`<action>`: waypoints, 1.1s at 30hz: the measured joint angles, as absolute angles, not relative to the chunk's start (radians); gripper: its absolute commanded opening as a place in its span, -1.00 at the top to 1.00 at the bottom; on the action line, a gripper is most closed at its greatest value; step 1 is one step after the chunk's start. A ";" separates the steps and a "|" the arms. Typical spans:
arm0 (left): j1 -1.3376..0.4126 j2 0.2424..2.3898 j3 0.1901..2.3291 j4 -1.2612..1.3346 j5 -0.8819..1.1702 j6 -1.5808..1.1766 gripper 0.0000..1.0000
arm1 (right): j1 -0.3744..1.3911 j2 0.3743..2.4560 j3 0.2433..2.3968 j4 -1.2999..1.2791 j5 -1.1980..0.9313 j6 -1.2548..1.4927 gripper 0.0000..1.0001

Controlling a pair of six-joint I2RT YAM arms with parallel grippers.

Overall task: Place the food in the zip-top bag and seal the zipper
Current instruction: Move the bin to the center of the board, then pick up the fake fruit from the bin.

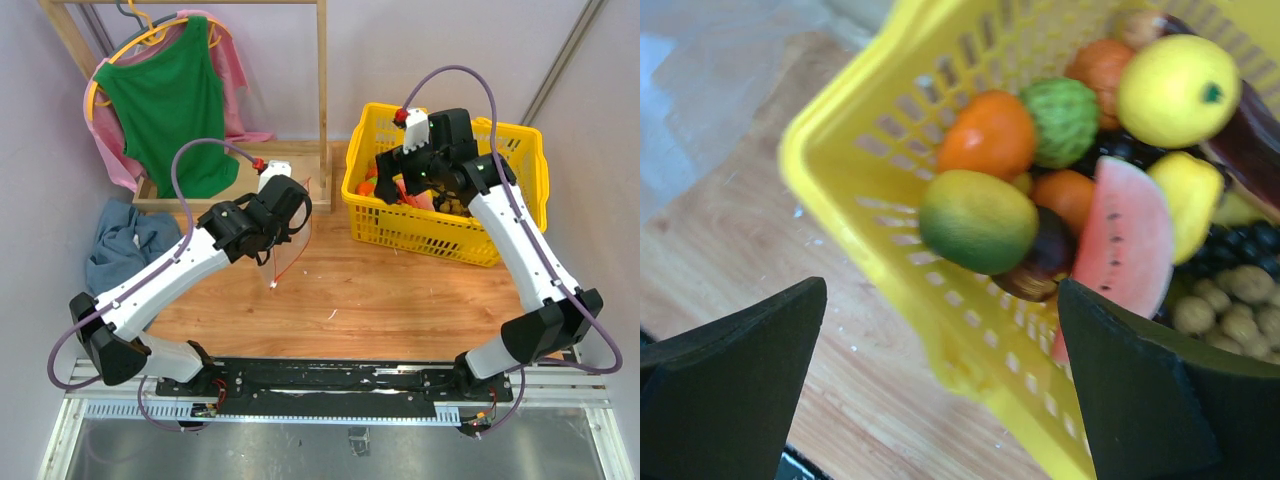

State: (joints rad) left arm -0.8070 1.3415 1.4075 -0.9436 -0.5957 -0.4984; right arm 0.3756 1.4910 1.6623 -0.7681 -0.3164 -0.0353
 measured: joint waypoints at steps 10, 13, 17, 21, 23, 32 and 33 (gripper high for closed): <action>-0.807 1.401 1.407 -0.943 -0.581 -0.520 0.99 | 0.340 1.662 1.711 -0.794 -0.172 0.119 -0.98; -0.807 1.402 1.407 -0.937 -0.577 -0.527 1.00 | 0.340 1.721 1.711 -0.787 -0.180 0.160 -1.00; -0.807 1.403 1.407 -0.933 -0.570 -0.533 0.99 | 0.336 1.747 1.711 -0.778 -0.201 0.195 -0.94; -0.807 1.411 1.407 -0.924 -0.566 -0.539 0.99 | 0.336 1.769 1.711 -0.765 -0.239 0.213 -0.93; -0.807 1.415 1.407 -0.919 -0.561 -0.541 0.99 | 0.335 1.791 1.711 -0.754 -0.258 0.218 -0.93; -0.807 1.426 1.407 -0.906 -0.538 -0.550 0.99 | 0.334 1.854 1.706 -0.803 -0.337 0.194 -0.50; -0.807 1.428 1.407 -0.903 -0.534 -0.551 0.99 | 0.334 1.853 1.706 -0.807 -0.340 0.191 -0.40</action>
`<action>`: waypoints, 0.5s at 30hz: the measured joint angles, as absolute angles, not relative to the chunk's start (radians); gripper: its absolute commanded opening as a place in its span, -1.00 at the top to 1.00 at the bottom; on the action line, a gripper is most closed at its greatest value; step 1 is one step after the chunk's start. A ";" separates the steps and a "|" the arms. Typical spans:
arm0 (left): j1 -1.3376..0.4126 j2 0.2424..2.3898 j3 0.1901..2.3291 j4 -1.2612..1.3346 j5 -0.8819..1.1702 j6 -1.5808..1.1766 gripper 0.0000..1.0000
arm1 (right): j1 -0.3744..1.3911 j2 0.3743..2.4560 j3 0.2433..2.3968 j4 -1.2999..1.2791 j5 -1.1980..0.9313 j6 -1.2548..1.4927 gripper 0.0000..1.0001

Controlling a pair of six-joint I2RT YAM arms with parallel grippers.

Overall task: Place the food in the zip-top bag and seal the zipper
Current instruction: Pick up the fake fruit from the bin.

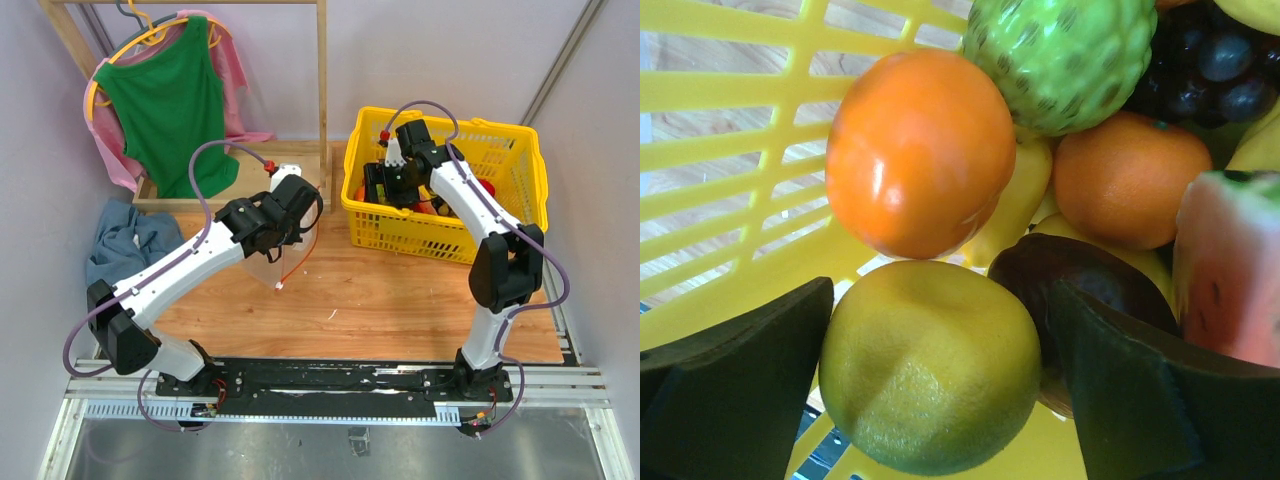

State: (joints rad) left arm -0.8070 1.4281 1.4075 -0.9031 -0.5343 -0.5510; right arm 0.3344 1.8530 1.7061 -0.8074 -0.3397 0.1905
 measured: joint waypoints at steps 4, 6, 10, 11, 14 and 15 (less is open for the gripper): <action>-0.807 1.433 1.407 -0.899 -0.516 -0.562 0.99 | 0.334 1.837 1.706 -0.818 -0.337 0.173 0.00; -0.807 1.433 1.407 -0.899 -0.510 -0.567 0.99 | 0.334 1.821 1.706 -0.822 -0.328 0.169 0.08; -0.807 1.430 1.407 -0.893 -0.497 -0.580 0.99 | 0.334 1.769 1.706 -0.831 -0.313 0.155 0.23; -0.807 1.427 1.407 -0.889 -0.495 -0.582 0.99 | 0.334 1.756 1.706 -0.829 -0.312 0.152 0.23; -0.807 1.413 1.402 -0.879 -0.488 -0.589 0.99 | 0.334 1.721 1.704 -0.819 -0.312 0.146 0.24; -0.807 1.407 1.400 -0.877 -0.484 -0.591 0.99 | 0.335 1.709 1.701 -0.812 -0.313 0.144 0.23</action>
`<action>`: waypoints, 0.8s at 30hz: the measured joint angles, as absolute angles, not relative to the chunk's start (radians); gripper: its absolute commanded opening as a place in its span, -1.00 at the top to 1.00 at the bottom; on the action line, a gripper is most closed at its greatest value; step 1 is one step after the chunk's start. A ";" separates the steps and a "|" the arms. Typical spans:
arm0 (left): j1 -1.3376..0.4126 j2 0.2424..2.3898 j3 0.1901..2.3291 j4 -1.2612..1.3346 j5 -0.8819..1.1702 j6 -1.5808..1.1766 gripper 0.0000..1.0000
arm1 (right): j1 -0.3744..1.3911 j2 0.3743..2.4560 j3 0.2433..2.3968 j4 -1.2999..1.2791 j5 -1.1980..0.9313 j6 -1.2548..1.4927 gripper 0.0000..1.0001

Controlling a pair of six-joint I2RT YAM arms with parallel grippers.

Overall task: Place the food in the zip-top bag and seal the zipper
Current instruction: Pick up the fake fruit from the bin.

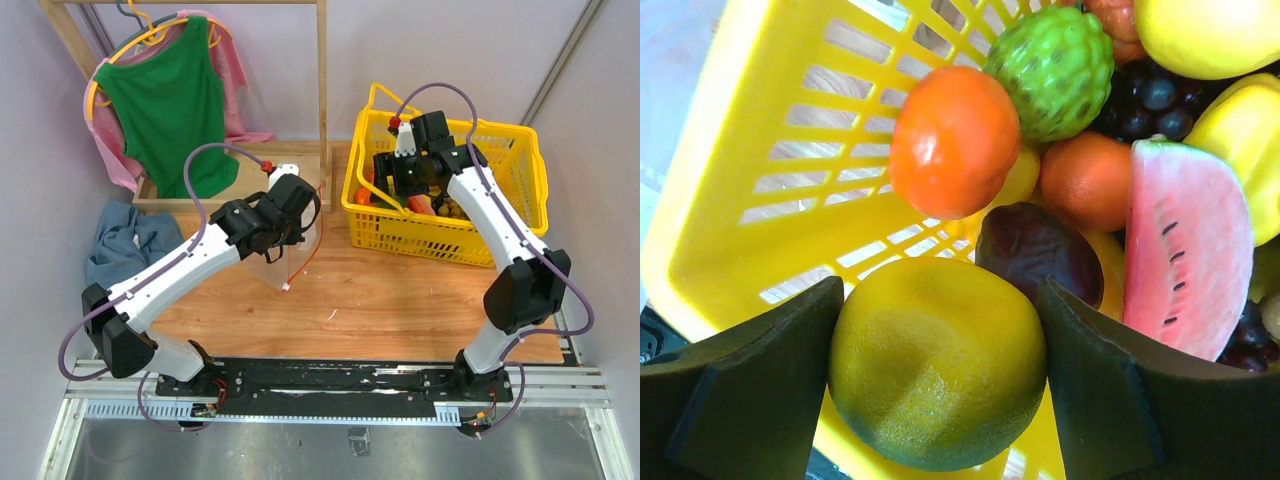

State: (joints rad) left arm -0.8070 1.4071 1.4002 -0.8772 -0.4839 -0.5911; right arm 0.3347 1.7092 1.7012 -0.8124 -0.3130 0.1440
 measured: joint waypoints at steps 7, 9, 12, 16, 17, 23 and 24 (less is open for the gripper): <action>-0.807 1.399 1.396 -0.875 -0.466 -0.606 0.99 | 0.335 1.591 1.640 -0.743 -0.250 0.135 0.34; -0.807 1.399 1.394 -0.874 -0.464 -0.609 0.99 | 0.335 1.567 1.625 -0.736 -0.199 0.134 0.35; -0.807 1.398 1.394 -0.873 -0.458 -0.611 1.00 | 0.335 1.556 1.624 -0.721 -0.115 0.129 0.36; -0.807 1.398 1.392 -0.870 -0.450 -0.613 0.99 | 0.335 1.567 1.626 -0.710 -0.041 0.111 0.42; -0.807 1.398 1.391 -0.869 -0.450 -0.614 0.99 | 0.335 1.578 1.626 -0.710 -0.025 0.108 0.44; -0.807 1.393 1.385 -0.868 -0.445 -0.623 0.99 | 0.334 1.633 1.616 -0.717 0.067 0.106 0.49; -0.807 1.390 1.385 -0.869 -0.444 -0.625 0.99 | 0.334 1.631 1.613 -0.717 0.067 0.105 0.49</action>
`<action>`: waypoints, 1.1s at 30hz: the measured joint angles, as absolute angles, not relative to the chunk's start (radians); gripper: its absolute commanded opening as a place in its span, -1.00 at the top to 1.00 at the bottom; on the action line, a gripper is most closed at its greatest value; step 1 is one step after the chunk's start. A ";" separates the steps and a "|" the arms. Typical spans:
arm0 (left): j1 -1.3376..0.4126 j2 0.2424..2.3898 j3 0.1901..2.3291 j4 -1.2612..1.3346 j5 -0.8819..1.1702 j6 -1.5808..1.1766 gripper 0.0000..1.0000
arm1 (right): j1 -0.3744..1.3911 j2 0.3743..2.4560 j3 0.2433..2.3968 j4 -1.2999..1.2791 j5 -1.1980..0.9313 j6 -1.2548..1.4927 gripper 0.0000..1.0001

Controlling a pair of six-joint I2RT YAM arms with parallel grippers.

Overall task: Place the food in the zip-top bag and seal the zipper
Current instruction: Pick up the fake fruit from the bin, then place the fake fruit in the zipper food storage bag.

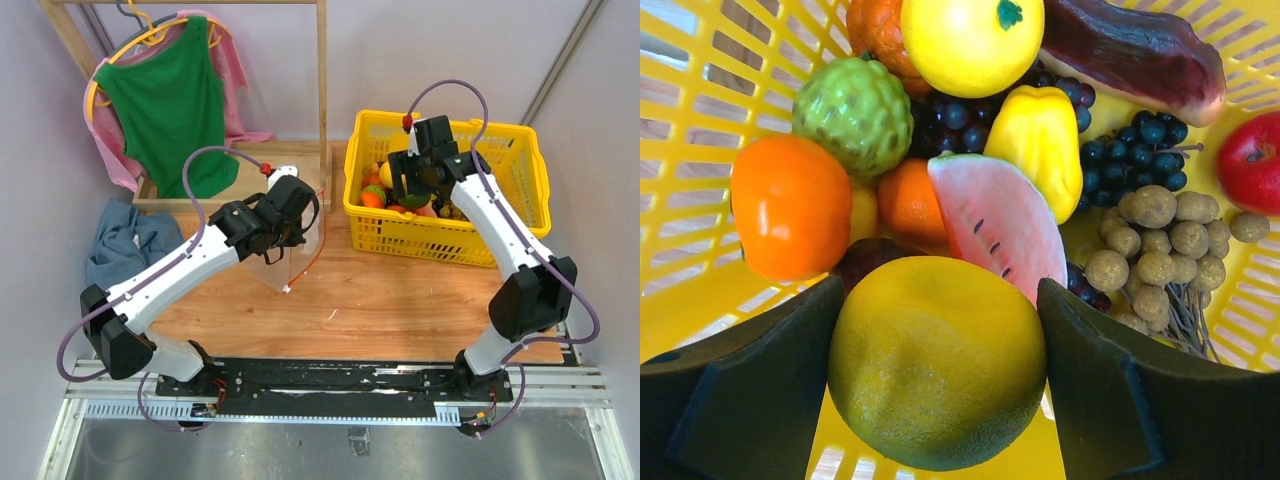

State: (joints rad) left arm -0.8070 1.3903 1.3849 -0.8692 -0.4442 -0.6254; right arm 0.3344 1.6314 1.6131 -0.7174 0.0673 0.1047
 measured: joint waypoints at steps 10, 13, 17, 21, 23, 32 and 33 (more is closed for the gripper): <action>-0.807 1.369 1.385 -0.869 -0.430 -0.630 0.99 | 0.356 1.278 1.425 -0.551 -0.070 0.056 0.48; -0.807 1.357 1.385 -0.869 -0.419 -0.630 0.99 | 0.384 1.161 1.372 -0.469 -0.155 0.043 0.48; -0.807 1.338 1.388 -0.870 -0.398 -0.630 1.00 | 0.460 1.074 1.298 -0.360 -0.282 0.028 0.48; -0.807 1.317 1.390 -0.871 -0.362 -0.630 0.99 | 0.555 1.053 1.224 -0.237 -0.410 0.026 0.47; -0.807 1.305 1.390 -0.870 -0.342 -0.630 0.99 | 0.604 1.056 1.194 -0.186 -0.446 0.025 0.46; -0.807 1.256 1.367 -0.857 -0.257 -0.630 0.99 | 0.802 1.137 1.087 0.096 -0.526 0.037 0.47; -0.807 1.253 1.361 -0.852 -0.249 -0.630 0.99 | 0.807 1.148 1.071 0.128 -0.529 0.044 0.47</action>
State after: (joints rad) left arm -0.8070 1.2530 1.3609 -0.8524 -0.2493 -0.6296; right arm 0.8066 1.1481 1.0714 0.1276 -0.5289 0.0441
